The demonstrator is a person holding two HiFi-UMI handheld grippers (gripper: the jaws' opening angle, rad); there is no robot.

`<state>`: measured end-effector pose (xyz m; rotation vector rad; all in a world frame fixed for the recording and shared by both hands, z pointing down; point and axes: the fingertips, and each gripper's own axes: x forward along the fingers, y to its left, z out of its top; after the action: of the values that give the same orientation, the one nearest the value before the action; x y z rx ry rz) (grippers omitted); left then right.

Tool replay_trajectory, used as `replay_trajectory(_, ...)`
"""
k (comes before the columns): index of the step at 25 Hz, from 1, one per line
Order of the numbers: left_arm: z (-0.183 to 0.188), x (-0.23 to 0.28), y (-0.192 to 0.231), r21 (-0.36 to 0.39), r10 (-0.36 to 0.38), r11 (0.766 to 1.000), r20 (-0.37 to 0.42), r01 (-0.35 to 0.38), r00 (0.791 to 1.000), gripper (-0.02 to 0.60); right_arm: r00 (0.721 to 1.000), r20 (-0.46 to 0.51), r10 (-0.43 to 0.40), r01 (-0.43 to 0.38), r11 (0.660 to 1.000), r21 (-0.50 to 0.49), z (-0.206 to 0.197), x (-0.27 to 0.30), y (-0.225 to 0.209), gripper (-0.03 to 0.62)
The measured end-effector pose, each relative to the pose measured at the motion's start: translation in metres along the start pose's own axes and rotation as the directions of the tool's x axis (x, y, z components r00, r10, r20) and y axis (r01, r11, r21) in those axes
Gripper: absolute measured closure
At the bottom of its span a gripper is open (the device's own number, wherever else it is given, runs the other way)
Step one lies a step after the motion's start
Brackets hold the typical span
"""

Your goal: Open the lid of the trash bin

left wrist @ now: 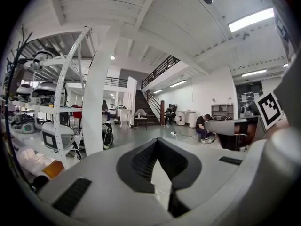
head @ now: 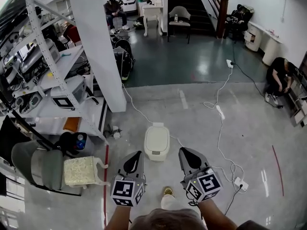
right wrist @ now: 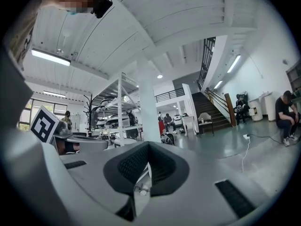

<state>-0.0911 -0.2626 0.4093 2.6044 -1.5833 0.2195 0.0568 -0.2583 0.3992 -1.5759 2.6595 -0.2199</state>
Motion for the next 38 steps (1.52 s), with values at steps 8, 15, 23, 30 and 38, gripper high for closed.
replay_trajectory(8,0.022,0.070,0.010,0.002,0.036,0.999,0.036,-0.036,0.999,0.588,1.000,-0.006,0.025,-0.025,1.000,0.000,0.007,0.047,-0.054,0.562)
replay_trajectory(15,0.039,0.098,0.041,0.018,0.047,0.999,0.059,-0.049,0.997,0.588,1.000,-0.012,0.029,-0.029,0.999,-0.017,0.015,0.094,-0.064,0.562)
replay_trajectory(23,0.035,0.126,0.069,0.000,0.027,1.000,0.041,-0.027,0.999,0.588,1.000,-0.017,0.002,-0.002,1.000,0.003,0.011,0.131,-0.067,0.562)
replay_trajectory(30,0.019,0.148,0.072,-0.025,-0.013,1.000,0.007,0.013,1.000,0.586,0.999,-0.038,-0.010,0.011,1.000,0.011,0.000,0.150,-0.075,0.562)
replay_trajectory(38,0.007,0.178,0.086,-0.053,-0.015,0.998,0.007,0.015,1.000,0.586,0.997,-0.068,-0.025,0.026,1.000,0.013,-0.016,0.168,-0.090,0.562)
